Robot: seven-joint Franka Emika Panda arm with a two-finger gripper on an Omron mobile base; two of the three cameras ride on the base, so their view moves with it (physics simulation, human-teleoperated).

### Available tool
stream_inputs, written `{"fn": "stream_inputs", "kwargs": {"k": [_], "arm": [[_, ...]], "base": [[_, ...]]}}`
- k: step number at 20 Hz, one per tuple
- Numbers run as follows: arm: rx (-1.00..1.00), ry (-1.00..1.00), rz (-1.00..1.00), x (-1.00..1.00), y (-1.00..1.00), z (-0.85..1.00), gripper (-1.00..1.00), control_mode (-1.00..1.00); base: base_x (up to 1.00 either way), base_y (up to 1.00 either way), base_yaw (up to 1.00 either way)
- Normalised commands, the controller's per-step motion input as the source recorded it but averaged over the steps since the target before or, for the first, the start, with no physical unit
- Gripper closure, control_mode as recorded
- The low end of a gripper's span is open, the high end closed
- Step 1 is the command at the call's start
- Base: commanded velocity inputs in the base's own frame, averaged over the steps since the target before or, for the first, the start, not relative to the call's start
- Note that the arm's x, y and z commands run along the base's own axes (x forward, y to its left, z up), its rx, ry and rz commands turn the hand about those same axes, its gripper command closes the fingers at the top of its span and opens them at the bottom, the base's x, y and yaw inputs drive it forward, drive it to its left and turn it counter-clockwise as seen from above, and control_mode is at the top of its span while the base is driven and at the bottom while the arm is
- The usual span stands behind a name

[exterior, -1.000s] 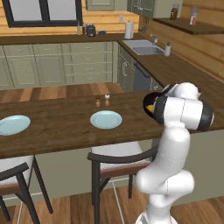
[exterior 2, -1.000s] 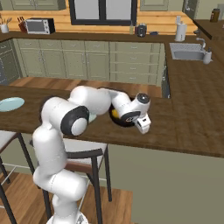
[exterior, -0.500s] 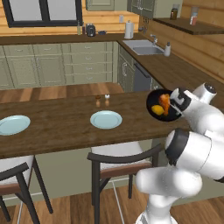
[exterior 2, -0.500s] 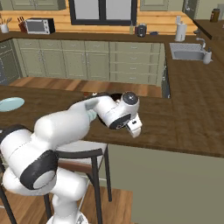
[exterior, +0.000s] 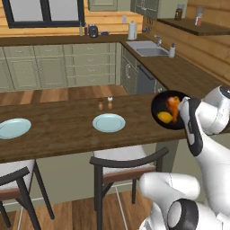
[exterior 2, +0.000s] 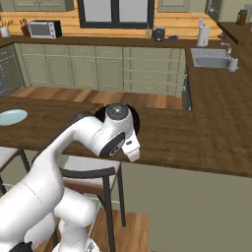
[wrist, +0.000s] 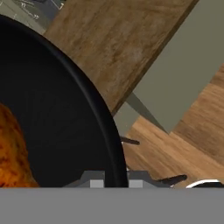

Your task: Pick the chicken drumstick and lemon from their plates and place them in the bowl. Then put the bowl in the fridge.

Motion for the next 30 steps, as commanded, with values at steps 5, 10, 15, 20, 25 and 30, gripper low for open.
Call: {"fn": "stream_inputs", "kwargs": {"k": [5,10,15,20,25,30], "arm": [[0.01,0.03,-0.03,-0.60,0.15,0.35,1.00,1.00],[0.00,0.00,0.00,0.00,0.00,0.00,1.00,1.00],[0.00,0.00,0.00,0.00,0.00,0.00,1.00,1.00],[0.00,0.00,0.00,0.00,0.00,0.00,1.00,1.00],[0.00,0.00,0.00,0.00,0.00,0.00,1.00,1.00],[0.00,0.00,0.00,0.00,0.00,0.00,1.00,1.00]], "base": [[-0.40,0.11,-0.02],[-0.80,0.66,0.04],[-0.84,0.98,0.25],[-0.70,1.00,0.27],[-0.13,0.98,0.61],[0.70,1.00,0.28]]}}
